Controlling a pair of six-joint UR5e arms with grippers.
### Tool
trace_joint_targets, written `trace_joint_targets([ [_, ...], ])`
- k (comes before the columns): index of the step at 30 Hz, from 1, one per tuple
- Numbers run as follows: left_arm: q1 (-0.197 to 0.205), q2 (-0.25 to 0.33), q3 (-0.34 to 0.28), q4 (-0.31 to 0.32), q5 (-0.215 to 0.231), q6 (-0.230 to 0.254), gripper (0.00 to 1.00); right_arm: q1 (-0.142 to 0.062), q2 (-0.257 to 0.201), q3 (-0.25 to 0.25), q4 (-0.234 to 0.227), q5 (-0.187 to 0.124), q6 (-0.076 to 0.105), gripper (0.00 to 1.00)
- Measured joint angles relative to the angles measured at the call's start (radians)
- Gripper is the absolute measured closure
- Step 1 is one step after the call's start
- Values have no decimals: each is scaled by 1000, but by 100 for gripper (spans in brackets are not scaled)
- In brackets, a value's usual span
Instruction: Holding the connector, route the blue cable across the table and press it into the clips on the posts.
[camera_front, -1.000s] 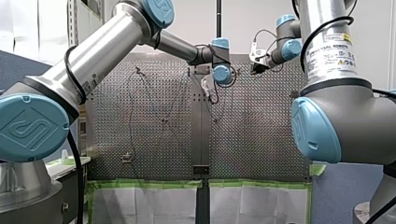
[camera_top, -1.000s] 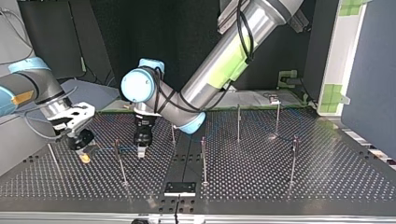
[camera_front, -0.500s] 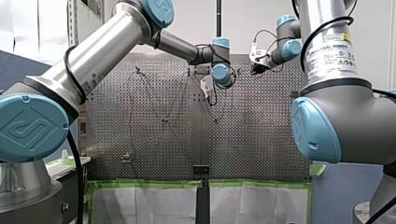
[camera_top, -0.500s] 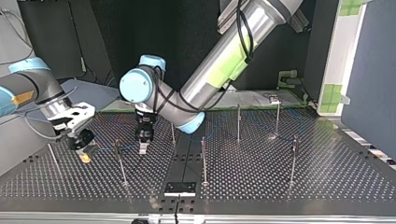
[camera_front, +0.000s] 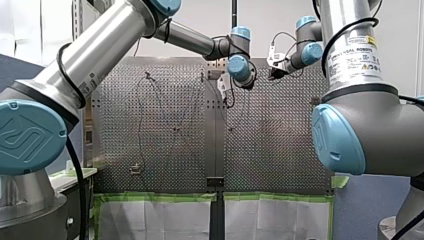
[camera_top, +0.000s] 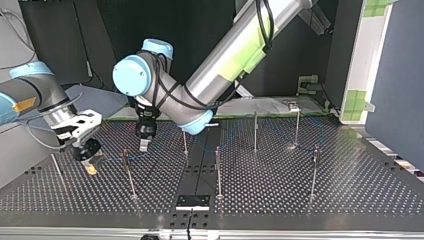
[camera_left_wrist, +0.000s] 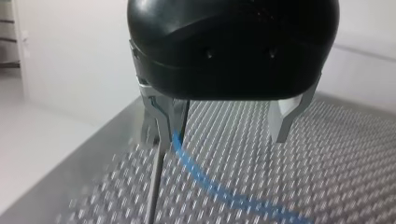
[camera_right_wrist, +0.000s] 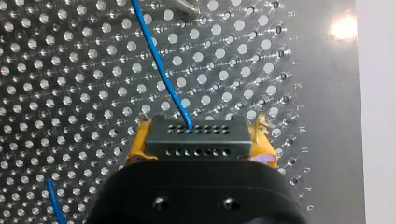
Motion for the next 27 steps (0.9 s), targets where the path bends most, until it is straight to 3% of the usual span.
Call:
trace_joint_targets([
  [4,-18,35,-35,9,10,1,0,0,0,0,0,0,0,100],
  [11,-7,97,-97,64,8,9,0,0,0,0,1,-1,0,100],
  [22,33,192,-192,35,-73,91,0,3,0,0,1,-1,-1,100],
  [27,40,234,-234,38,-100,90,0,5,0,0,1,-1,-2,100],
])
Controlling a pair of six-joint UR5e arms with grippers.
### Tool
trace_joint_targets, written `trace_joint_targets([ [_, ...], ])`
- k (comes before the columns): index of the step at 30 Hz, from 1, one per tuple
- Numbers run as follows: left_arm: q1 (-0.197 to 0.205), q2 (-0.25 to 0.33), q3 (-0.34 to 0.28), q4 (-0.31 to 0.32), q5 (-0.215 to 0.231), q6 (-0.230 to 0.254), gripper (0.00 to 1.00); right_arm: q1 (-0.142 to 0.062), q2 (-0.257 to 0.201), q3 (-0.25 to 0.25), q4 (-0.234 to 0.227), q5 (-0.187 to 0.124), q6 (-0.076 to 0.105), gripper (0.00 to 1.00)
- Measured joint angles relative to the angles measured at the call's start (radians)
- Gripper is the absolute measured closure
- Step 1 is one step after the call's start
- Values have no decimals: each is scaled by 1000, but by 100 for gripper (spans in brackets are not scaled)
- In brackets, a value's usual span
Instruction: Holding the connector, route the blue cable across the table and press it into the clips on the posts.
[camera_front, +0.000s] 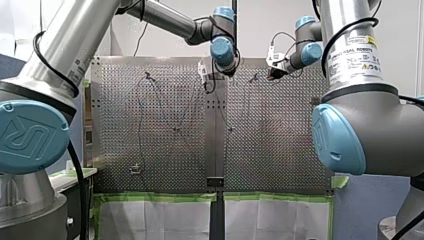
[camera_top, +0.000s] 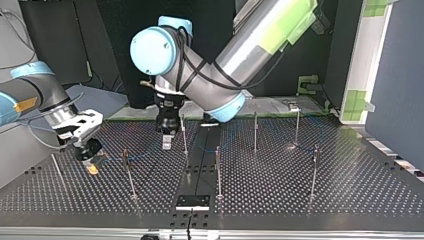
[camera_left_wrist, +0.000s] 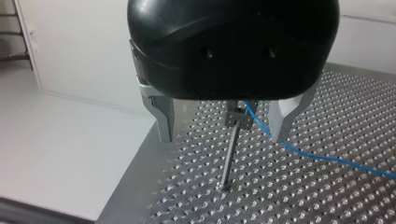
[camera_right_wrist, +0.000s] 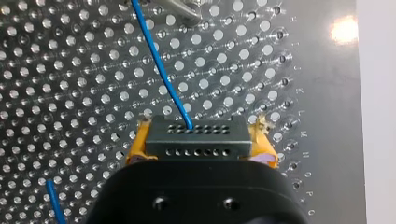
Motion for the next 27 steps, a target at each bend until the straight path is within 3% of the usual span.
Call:
trace_joint_targets([
  [8,2,70,-70,31,-18,-24,0,3,0,0,0,0,0,100],
  [21,-27,181,-182,139,-3,-126,0,12,1,0,1,0,-1,100],
  [27,-29,173,-231,189,30,-176,0,14,1,1,0,1,-2,100],
])
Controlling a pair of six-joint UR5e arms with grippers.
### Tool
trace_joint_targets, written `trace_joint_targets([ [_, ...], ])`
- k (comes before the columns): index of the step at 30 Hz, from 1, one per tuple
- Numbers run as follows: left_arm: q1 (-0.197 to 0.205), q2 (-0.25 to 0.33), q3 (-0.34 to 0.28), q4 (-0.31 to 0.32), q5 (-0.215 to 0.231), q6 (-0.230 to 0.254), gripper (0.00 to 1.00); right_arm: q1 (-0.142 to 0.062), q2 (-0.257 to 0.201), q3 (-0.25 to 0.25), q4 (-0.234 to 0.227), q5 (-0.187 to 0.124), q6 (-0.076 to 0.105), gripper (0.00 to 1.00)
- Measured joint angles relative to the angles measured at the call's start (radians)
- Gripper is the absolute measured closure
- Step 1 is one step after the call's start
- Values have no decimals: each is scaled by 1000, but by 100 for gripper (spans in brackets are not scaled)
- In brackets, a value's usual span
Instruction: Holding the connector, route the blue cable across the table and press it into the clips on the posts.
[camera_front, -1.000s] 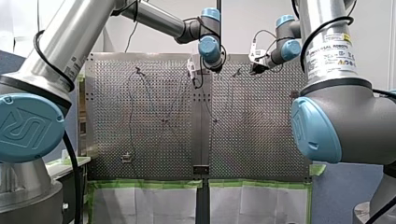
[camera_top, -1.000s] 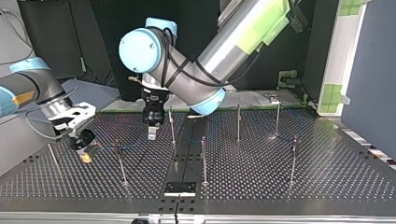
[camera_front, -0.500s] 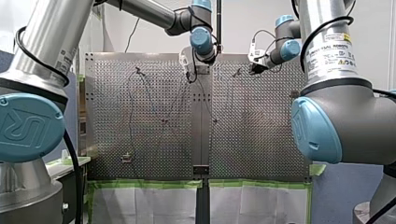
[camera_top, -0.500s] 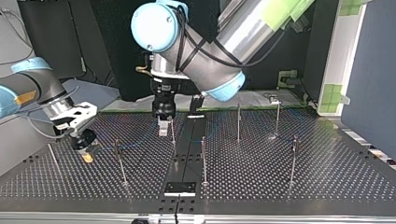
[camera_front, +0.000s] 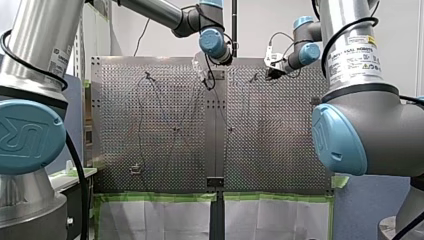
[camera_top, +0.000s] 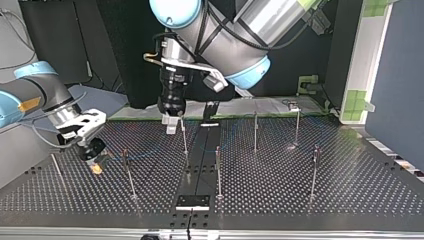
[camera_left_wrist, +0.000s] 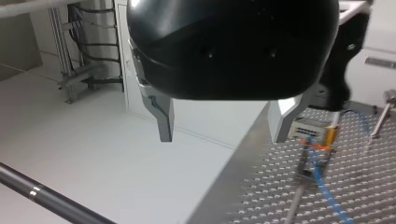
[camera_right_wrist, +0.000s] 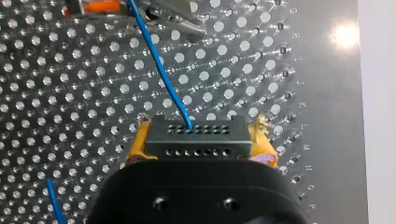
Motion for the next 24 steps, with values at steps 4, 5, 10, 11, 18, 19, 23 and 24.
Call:
trace_joint_targets([
  [4,3,-20,-32,32,15,-32,0,2,0,0,0,0,0,100],
  [5,2,-23,-40,39,13,-40,0,2,0,0,0,0,0,100],
  [10,-4,-26,-85,85,-2,-54,0,2,0,0,0,0,0,100],
  [11,-5,-27,-94,94,-4,-51,0,2,0,0,0,0,0,100],
  [18,-12,-27,-159,159,-4,-24,0,2,0,0,0,1,0,100],
  [19,-13,-27,-167,166,-4,-20,0,2,0,0,0,1,0,100],
  [23,-13,-27,-200,199,-5,7,0,0,0,0,0,2,0,100],
  [24,-13,-27,-209,209,-5,16,0,-1,0,0,0,2,0,100],
])
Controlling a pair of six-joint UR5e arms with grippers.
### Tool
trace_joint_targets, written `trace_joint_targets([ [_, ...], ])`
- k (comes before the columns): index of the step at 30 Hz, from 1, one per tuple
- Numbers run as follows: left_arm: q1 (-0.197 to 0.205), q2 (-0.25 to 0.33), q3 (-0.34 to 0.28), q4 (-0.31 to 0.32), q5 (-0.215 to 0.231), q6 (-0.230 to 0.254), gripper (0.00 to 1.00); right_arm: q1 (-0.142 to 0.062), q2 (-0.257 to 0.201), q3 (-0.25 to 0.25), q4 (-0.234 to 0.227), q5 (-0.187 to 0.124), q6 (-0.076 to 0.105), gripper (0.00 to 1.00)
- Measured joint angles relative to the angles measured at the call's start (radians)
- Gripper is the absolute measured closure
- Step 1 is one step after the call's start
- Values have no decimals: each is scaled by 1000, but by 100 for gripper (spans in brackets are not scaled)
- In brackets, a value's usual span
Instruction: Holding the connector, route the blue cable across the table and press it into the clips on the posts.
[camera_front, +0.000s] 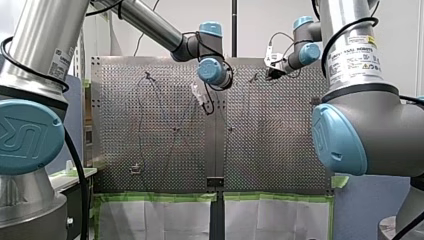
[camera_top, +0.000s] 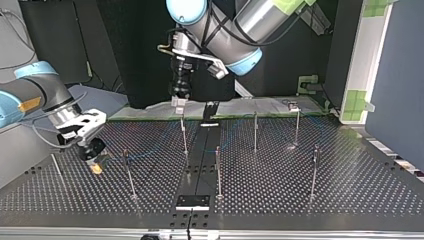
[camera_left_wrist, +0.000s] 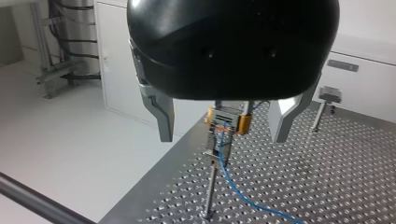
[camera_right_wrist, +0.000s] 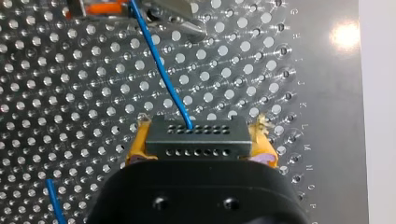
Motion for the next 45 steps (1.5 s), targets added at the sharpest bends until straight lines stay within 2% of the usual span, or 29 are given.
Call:
trace_joint_targets([
  [9,0,0,-75,76,1,36,0,-6,0,0,0,6,0,100],
  [45,1,0,-399,399,2,38,0,-5,0,2,3,14,-2,100],
])
